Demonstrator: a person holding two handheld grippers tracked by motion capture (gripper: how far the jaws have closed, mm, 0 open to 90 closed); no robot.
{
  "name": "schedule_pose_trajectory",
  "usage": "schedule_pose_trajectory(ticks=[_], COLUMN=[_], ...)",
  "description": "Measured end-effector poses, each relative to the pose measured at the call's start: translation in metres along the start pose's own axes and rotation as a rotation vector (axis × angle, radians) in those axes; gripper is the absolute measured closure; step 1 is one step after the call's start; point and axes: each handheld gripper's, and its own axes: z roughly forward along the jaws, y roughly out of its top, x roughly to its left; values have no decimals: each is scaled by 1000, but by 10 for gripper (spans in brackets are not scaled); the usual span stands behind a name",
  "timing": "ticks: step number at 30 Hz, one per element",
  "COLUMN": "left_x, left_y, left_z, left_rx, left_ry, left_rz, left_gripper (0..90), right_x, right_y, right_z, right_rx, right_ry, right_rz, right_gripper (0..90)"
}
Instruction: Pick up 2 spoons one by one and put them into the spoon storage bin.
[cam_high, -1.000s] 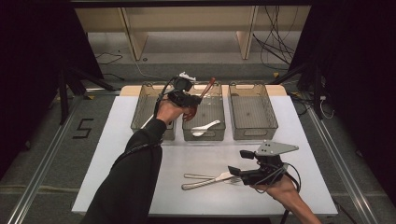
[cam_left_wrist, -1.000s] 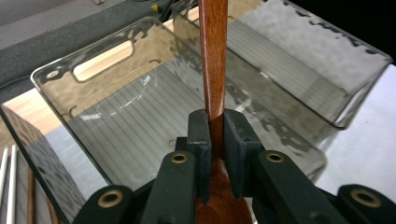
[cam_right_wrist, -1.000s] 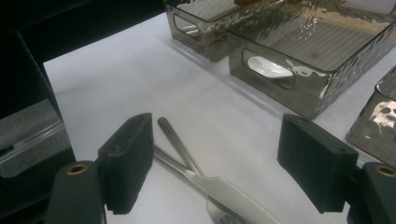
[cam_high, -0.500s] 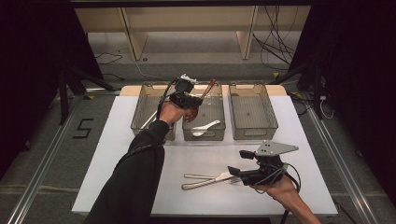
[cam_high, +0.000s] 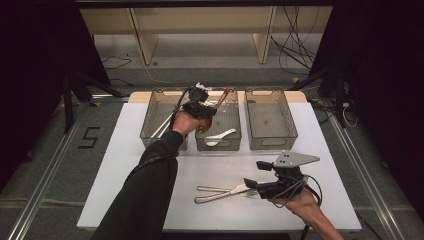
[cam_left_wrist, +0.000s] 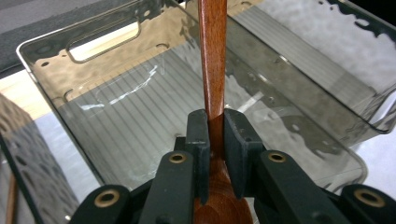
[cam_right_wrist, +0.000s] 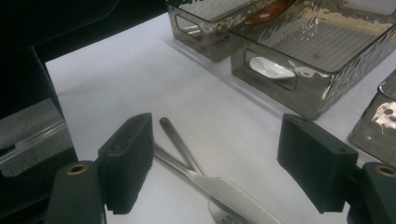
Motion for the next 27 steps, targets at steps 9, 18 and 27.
schedule_pose_trajectory(ticks=[9,18,27], left_x=[-3,-24,-44], left_y=[-5,-32,-74], left_z=[-19,-52,-70], left_rx=[1,-24,15], left_ry=[-33,-129,-173], left_rz=[-86,-45,30], left_gripper=[506,350,307], right_x=[0,1,0], right_y=[0,0,0], right_z=[0,1,2], right_rx=[0,0,2], right_ry=[-2,-5,-7], right_rz=[1,0,2], right_gripper=[278,277,277])
